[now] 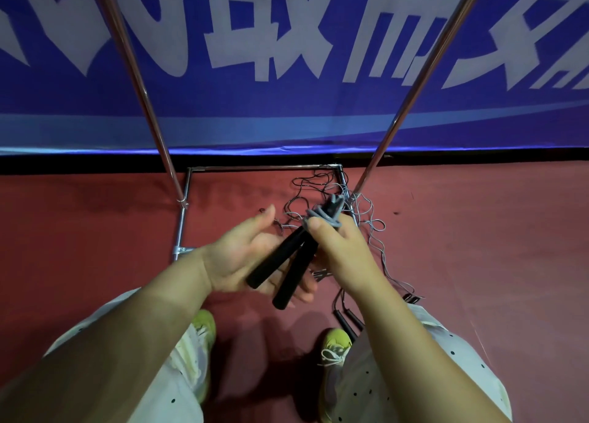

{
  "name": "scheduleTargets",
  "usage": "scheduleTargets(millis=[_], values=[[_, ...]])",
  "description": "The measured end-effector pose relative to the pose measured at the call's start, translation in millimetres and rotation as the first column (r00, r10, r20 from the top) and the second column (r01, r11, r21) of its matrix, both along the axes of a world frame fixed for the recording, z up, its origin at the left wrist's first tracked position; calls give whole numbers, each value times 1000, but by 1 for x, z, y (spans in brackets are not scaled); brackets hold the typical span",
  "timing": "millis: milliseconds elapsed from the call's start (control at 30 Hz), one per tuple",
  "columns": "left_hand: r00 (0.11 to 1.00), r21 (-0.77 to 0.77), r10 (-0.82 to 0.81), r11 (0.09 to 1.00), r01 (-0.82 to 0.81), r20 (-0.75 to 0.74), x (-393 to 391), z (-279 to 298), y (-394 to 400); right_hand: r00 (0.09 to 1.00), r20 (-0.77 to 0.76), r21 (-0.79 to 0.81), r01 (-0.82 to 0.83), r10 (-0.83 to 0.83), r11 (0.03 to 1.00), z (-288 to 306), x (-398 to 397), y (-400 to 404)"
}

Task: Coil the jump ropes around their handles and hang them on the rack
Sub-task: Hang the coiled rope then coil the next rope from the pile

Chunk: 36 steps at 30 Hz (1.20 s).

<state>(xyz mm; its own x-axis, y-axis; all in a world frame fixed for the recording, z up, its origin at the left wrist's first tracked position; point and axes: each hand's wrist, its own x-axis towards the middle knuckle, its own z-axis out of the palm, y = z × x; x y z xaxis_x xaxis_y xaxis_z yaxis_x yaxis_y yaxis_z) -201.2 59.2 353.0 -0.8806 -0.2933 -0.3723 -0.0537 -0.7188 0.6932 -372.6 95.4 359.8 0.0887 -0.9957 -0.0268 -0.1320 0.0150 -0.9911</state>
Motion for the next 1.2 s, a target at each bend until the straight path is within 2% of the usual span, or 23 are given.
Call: scheduleTargets(millis=[67,133,200,267,367,400,500,567,700,867,967,1100,1200], values=[[995,80,-10,997,18,-102,-6,-1,4,999,51,6,-9,8,1000,2,-4,-1],[999,71,21,997,-19,-30,-16,4,12,996,74,13,-40,39,999,1,-7,-5],[986,-20,126,992,-125,106,-22,11,19,1000,24,41,-18,17,999,-1,-12,-10],[940,-178,260,958,-224,219,-23,17,20,996,-90,67,-17,23,998,-8,-18,-13],[880,-330,364,907,-261,304,-20,19,16,965,-246,130,-57,88,990,-13,-20,-19],[876,-317,365,911,-266,314,-19,20,14,965,-243,186,-52,97,981,-12,-17,-23],[895,-170,351,934,-314,276,-12,24,8,989,86,420,-144,119,896,-5,-23,-25],[907,-62,351,936,-346,233,-5,27,3,971,185,392,-215,152,895,2,-29,-21],[915,52,362,925,-376,181,4,33,-1,977,49,300,-213,208,930,6,-36,-13],[900,14,378,921,-390,219,5,34,-5,1000,22,158,-9,6,987,8,-34,-16],[894,-15,380,922,-388,239,7,32,-8,999,-44,160,-1,8,987,8,-30,-17],[900,-17,360,930,-367,244,9,30,-7,999,-38,261,0,11,965,4,-26,-19],[898,-30,358,931,-363,257,11,32,-7,993,-115,220,-3,29,975,5,-23,-18]])
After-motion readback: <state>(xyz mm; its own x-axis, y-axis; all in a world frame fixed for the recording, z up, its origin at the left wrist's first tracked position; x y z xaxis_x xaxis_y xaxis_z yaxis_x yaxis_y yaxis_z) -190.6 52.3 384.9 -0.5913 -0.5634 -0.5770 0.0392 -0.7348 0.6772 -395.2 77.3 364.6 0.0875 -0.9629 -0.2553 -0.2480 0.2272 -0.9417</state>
